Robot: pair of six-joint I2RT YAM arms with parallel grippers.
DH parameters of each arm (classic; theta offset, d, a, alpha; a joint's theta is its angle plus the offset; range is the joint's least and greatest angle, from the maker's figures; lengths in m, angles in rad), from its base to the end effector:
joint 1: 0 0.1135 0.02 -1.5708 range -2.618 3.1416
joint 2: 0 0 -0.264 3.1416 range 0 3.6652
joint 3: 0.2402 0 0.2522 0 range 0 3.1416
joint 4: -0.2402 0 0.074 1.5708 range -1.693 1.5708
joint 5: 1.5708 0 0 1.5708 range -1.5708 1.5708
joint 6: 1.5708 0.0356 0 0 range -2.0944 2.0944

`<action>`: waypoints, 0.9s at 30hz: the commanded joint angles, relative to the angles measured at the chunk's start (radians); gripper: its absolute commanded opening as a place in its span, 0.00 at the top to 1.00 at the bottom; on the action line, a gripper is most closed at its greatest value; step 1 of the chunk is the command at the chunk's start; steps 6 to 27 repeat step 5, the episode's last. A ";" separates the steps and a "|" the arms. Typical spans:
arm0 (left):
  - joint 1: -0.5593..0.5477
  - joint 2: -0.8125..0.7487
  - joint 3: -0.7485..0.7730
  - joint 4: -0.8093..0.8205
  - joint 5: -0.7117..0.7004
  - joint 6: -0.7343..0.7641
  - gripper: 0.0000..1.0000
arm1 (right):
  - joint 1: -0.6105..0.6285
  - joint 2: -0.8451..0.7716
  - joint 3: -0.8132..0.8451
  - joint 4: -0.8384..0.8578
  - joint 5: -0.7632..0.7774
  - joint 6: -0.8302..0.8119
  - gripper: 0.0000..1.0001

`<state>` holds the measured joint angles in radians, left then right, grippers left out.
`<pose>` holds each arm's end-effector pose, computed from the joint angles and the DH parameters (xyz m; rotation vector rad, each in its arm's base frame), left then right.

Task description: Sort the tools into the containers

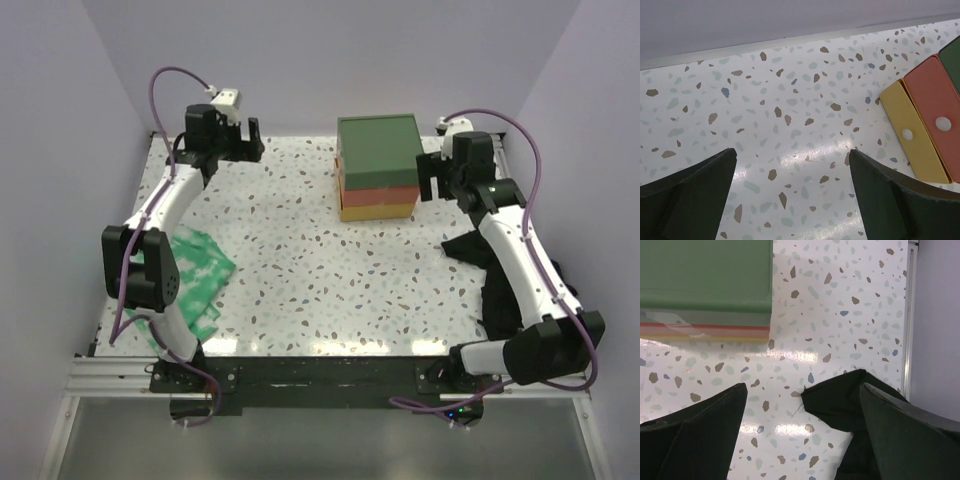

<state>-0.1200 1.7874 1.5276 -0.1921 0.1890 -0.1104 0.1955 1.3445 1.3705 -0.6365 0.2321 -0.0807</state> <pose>0.4230 -0.0577 0.3188 0.1300 2.0261 -0.3367 0.2891 0.0489 0.3748 -0.1678 2.1621 -0.1873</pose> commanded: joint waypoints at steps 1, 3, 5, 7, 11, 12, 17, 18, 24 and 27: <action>0.003 -0.023 0.013 0.054 -0.060 0.006 0.00 | -0.001 -0.047 -0.040 0.006 0.047 0.015 0.01; 0.002 -0.023 0.009 0.054 -0.063 0.000 0.00 | -0.001 -0.057 -0.056 0.008 0.049 0.018 0.01; 0.003 -0.026 -0.006 0.059 -0.071 -0.008 0.00 | -0.001 -0.068 -0.070 0.011 0.047 0.021 0.01; 0.003 -0.026 -0.006 0.059 -0.071 -0.008 0.00 | -0.001 -0.068 -0.070 0.011 0.047 0.021 0.01; 0.003 -0.026 -0.006 0.059 -0.071 -0.008 0.00 | -0.001 -0.068 -0.070 0.011 0.047 0.021 0.01; 0.003 -0.026 -0.006 0.059 -0.071 -0.008 0.00 | -0.001 -0.068 -0.070 0.011 0.047 0.021 0.01; 0.003 -0.026 -0.006 0.059 -0.071 -0.008 0.00 | -0.001 -0.068 -0.070 0.011 0.047 0.021 0.01; 0.003 -0.026 -0.006 0.059 -0.071 -0.008 0.00 | -0.001 -0.068 -0.070 0.011 0.047 0.021 0.01; 0.003 -0.026 -0.006 0.059 -0.071 -0.008 0.00 | -0.001 -0.068 -0.070 0.011 0.047 0.021 0.01; 0.003 -0.026 -0.006 0.059 -0.071 -0.008 0.00 | -0.001 -0.068 -0.070 0.011 0.047 0.021 0.01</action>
